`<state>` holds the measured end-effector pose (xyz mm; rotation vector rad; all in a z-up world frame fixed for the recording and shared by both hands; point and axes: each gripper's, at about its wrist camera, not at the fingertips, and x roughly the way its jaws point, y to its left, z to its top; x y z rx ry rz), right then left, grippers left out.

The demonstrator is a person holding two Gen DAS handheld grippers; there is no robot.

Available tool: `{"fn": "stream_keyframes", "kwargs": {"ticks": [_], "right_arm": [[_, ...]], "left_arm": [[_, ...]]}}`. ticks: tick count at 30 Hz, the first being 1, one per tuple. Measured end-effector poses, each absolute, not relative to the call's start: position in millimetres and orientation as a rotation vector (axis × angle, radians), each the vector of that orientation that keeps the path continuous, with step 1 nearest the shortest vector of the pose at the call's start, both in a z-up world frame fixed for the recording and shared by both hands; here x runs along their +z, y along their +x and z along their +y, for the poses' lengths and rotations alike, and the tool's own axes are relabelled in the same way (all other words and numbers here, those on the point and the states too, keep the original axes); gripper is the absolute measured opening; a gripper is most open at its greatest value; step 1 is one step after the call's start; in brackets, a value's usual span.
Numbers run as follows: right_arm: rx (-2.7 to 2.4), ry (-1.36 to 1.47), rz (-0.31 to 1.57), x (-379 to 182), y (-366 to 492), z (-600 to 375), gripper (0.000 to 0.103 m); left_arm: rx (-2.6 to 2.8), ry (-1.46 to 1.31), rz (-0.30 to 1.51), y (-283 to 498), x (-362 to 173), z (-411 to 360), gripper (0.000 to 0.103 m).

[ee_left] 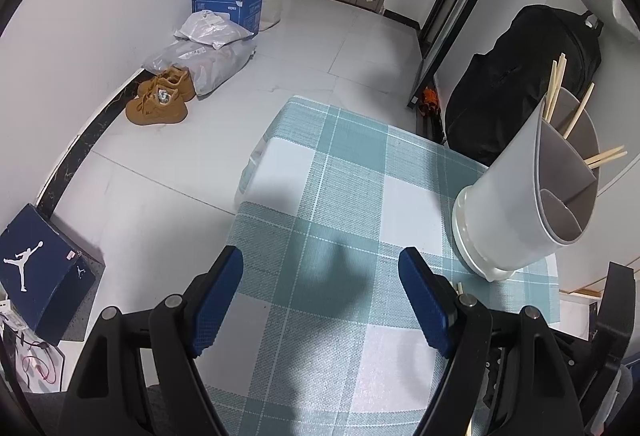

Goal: Organize utensils
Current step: 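Lower both open grippers toward the remaining chopsticks on the cloth, then close the right gripper on a chopstick while the left gripper closes on another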

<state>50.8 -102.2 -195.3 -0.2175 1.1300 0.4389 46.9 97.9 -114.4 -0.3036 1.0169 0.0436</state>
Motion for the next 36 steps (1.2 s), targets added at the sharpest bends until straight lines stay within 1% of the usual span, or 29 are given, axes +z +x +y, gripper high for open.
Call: {"fn": "stream_keyframes", "kwargs": {"ticks": [16, 19, 20, 25, 31, 34, 35, 36], "right_arm": [[0.352, -0.313, 1.174, -195.2, 79.6, -72.7, 0.022], [0.356, -0.299, 1.184, -195.6, 84.4, -69.1, 0.022], [0.365, -0.296, 1.201, -198.6, 85.7, -66.2, 0.020], [0.364, -0.309, 1.175, -201.4, 85.8, -57.7, 0.019], [0.379, -0.286, 1.176, -200.7, 89.6, -58.3, 0.016], [0.400, -0.284, 1.163, -202.0, 92.0, -52.3, 0.010], [0.411, -0.276, 1.159, -202.1, 92.4, -50.7, 0.005], [0.418, -0.269, 1.157, -202.8, 91.4, -50.3, 0.004]], "left_arm": [[0.067, -0.353, 1.028, 43.9, -115.5, 114.6, 0.076], [0.066, -0.372, 1.030, 43.5, -115.4, 117.6, 0.076], [0.064, -0.375, 1.030, 43.7, -115.3, 118.1, 0.076], [0.064, -0.370, 1.033, 43.4, -115.6, 118.9, 0.076], [0.075, -0.376, 1.054, 44.4, -118.1, 119.4, 0.076], [0.085, -0.363, 1.061, 45.0, -119.7, 119.2, 0.076], [0.086, -0.359, 1.065, 44.9, -120.9, 119.2, 0.076], [0.086, -0.357, 1.071, 44.9, -122.4, 119.2, 0.076]]}}
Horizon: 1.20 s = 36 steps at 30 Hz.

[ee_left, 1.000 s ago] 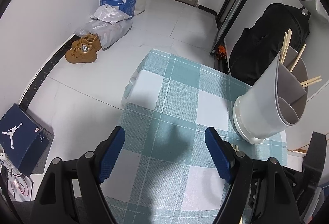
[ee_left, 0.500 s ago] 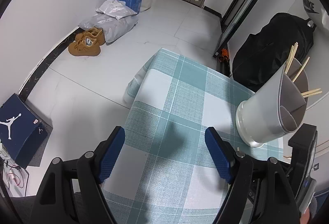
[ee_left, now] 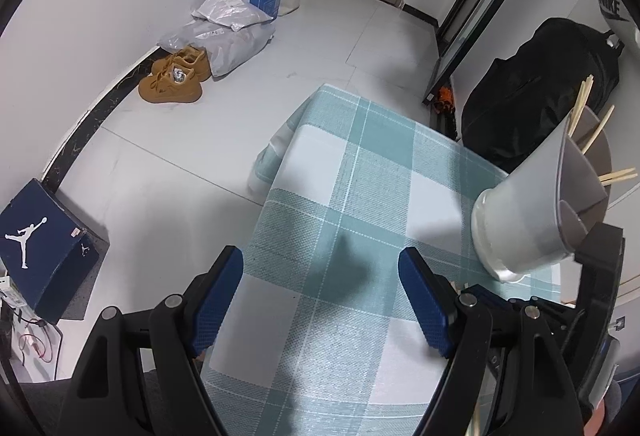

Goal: Organize utensils
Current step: 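Close the right gripper on a chopstick while the left gripper closes on another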

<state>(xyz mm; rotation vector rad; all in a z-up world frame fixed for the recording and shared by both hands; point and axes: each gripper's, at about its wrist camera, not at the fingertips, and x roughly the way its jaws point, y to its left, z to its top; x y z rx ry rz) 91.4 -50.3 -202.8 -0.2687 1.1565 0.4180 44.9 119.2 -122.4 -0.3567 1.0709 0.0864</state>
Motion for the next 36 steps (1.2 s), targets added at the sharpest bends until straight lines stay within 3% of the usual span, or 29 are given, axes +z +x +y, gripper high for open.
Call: {"fn": "stream_keyframes", "kwargs": {"ticks": [13, 20, 29, 36], "right_arm": [[0.487, 0.091, 0.928, -141.5, 54.2, -123.4, 0.004], [0.451, 0.306, 0.874, -133.8, 42.8, -179.1, 0.004], [0.432, 0.371, 0.793, -111.0, 32.9, -221.1, 0.004], [0.429, 0.385, 0.719, -93.0, 24.6, -234.9, 0.004]], "left_arm": [[-0.116, -0.314, 1.235, 42.5, -148.6, 67.0, 0.076], [-0.138, -0.146, 1.294, 39.8, -158.4, 22.6, 0.076], [-0.092, 0.050, 1.324, 34.2, -162.2, -6.8, 0.078], [-0.076, 0.038, 1.347, 30.8, -162.6, -2.7, 0.078]]}}
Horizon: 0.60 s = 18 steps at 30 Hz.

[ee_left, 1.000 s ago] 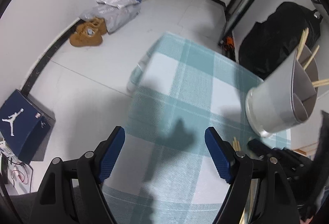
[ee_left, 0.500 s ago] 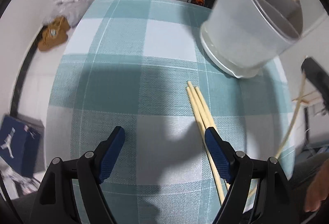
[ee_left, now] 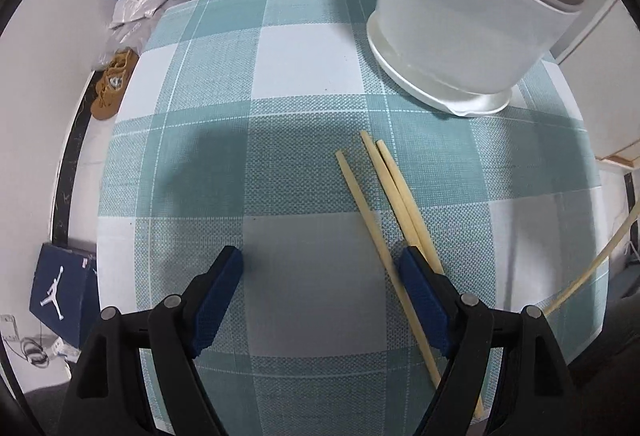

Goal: Organize utensils
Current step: 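Close the right gripper on a chopstick while the left gripper closes on another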

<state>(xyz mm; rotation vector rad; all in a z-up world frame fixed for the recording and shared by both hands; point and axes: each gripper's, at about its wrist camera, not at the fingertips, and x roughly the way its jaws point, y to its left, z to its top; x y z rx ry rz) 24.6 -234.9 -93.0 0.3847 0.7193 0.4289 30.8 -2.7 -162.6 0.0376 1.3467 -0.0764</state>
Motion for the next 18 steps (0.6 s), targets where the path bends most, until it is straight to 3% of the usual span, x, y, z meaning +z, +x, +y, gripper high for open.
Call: {"fn": "stream_keyframes", "kwargs": {"ticks": [10, 13, 18], "right_arm": [[0.421, 0.417, 0.694, -85.4, 21.5, -249.0, 0.004], [0.425, 0.419, 0.696, -85.5, 21.9, -249.5, 0.004], [0.425, 0.401, 0.690, -83.8, 21.3, -249.5, 0.004]], "left_arm": [[-0.036, 0.020, 1.347, 54.5, -166.9, -6.4, 0.077], [-0.034, 0.016, 1.339, 60.9, -166.7, -5.8, 0.067], [-0.068, 0.037, 1.330, 63.0, -164.6, -13.8, 0.037]]}}
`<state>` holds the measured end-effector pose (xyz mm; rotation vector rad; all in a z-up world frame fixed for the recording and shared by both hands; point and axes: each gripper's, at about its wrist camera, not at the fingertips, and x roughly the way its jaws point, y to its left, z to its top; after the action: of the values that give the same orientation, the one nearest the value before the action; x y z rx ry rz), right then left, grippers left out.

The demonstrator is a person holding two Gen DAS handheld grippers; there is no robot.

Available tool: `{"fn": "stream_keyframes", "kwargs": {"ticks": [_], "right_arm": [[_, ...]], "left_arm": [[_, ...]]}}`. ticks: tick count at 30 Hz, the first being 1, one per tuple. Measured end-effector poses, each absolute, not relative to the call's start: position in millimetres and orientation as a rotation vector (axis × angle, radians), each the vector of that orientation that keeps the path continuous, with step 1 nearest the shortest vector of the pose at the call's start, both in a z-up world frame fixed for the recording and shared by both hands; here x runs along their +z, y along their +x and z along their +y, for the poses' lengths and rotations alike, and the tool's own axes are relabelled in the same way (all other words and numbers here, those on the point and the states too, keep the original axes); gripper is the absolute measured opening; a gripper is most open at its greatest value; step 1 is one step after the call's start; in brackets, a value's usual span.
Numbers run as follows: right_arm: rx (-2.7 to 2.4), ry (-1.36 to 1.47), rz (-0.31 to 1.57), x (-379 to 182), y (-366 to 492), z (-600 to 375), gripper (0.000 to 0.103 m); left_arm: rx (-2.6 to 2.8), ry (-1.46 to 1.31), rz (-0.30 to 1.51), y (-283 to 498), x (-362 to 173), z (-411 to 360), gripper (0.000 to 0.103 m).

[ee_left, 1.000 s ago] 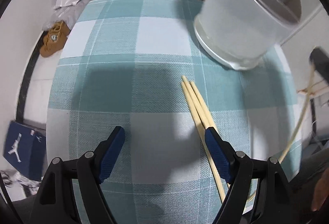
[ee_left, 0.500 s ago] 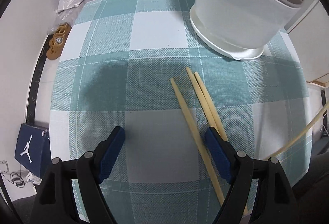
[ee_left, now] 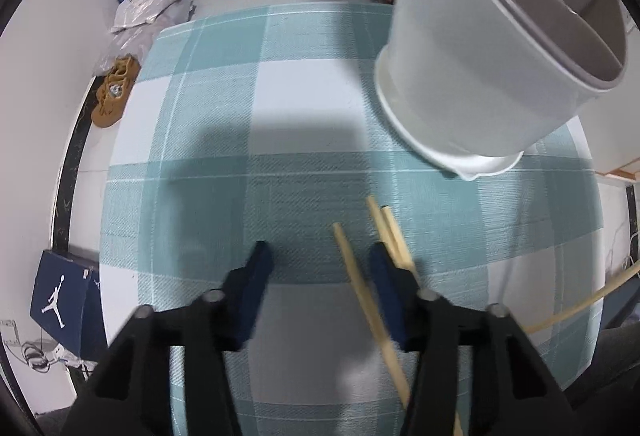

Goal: Organize utensils
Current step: 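Close the right gripper on a chopstick while the left gripper closes on another, then lift both held chopsticks and carry them over the white holder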

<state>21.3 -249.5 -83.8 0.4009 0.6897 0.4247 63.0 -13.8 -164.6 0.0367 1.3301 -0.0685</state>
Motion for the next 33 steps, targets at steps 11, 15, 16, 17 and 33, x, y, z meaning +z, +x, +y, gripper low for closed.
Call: {"fn": "stream_keyframes", "kwargs": {"ticks": [11, 15, 16, 17, 33], "right_arm": [[0.423, 0.397, 0.691, -83.2, 23.0, -250.8, 0.004], [0.425, 0.385, 0.681, -81.7, 22.2, -247.6, 0.004], [0.425, 0.384, 0.679, -81.5, 22.0, -246.2, 0.004], [0.424, 0.380, 0.677, -81.6, 22.0, -245.3, 0.004], [0.436, 0.299, 0.610, -73.2, -1.7, -225.2, 0.004]], "left_arm": [[-0.071, -0.019, 1.296, 64.8, -159.9, -10.8, 0.001], [-0.066, -0.070, 1.221, 63.2, -142.3, -4.5, 0.001], [-0.065, -0.075, 1.200, 62.7, -137.1, -5.0, 0.001], [-0.065, -0.082, 1.179, 61.0, -131.4, -4.8, 0.001], [-0.129, -0.135, 0.827, 6.9, -48.1, 11.0, 0.001]]}}
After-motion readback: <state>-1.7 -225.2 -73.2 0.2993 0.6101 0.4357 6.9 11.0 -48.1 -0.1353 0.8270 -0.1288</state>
